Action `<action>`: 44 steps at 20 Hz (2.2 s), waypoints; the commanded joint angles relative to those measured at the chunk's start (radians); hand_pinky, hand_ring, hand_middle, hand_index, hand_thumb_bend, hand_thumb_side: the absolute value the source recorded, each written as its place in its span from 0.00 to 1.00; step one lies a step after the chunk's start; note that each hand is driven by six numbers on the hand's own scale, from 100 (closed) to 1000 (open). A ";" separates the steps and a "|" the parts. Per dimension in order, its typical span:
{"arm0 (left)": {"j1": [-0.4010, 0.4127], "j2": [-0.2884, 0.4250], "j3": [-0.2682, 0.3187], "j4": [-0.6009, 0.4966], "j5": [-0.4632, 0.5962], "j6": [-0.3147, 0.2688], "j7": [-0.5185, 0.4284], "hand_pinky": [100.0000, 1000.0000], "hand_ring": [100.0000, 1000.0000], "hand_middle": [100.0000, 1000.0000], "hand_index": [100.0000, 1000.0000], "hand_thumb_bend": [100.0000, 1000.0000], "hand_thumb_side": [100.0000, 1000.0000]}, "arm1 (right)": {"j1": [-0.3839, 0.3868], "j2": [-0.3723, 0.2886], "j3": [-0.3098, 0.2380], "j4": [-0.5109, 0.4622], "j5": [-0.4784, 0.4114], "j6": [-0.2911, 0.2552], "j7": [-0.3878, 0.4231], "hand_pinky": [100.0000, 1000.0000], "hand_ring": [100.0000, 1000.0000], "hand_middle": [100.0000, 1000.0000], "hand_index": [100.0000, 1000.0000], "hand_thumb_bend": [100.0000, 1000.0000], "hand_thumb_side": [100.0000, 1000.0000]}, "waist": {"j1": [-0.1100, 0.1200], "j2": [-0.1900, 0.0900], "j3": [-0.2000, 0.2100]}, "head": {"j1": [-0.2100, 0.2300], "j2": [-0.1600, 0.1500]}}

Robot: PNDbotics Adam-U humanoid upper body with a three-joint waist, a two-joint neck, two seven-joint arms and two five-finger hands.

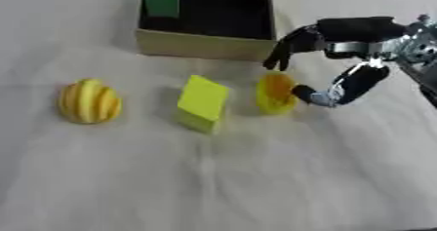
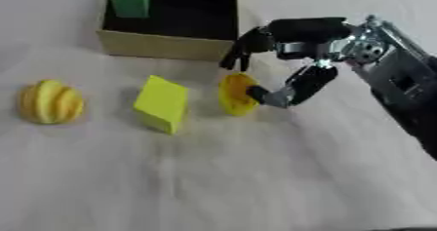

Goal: Pick up objects on the table and place them in the box.

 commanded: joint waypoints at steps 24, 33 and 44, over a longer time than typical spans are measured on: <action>-0.009 0.013 -0.005 -0.016 0.012 0.004 -0.016 0.67 0.75 0.71 0.83 0.00 0.57 | -0.009 -0.010 -0.016 0.018 0.085 -0.098 0.111 0.88 0.73 0.79 0.93 0.16 0.38 | -0.003 -0.011 0.007 | 0.000 -0.004; -0.012 0.012 -0.007 -0.016 0.017 0.004 -0.019 0.67 0.75 0.70 0.83 0.00 0.57 | -0.006 0.006 -0.003 0.043 0.131 -0.108 0.108 0.88 0.73 0.78 0.92 0.17 0.38 | -0.004 -0.004 0.015 | -0.004 -0.004; -0.015 0.011 -0.011 -0.016 0.023 0.006 -0.021 0.67 0.75 0.70 0.83 0.00 0.58 | 0.001 0.018 0.002 0.061 0.162 -0.109 0.093 0.86 0.71 0.71 0.88 0.16 0.36 | -0.008 0.003 0.025 | -0.007 -0.002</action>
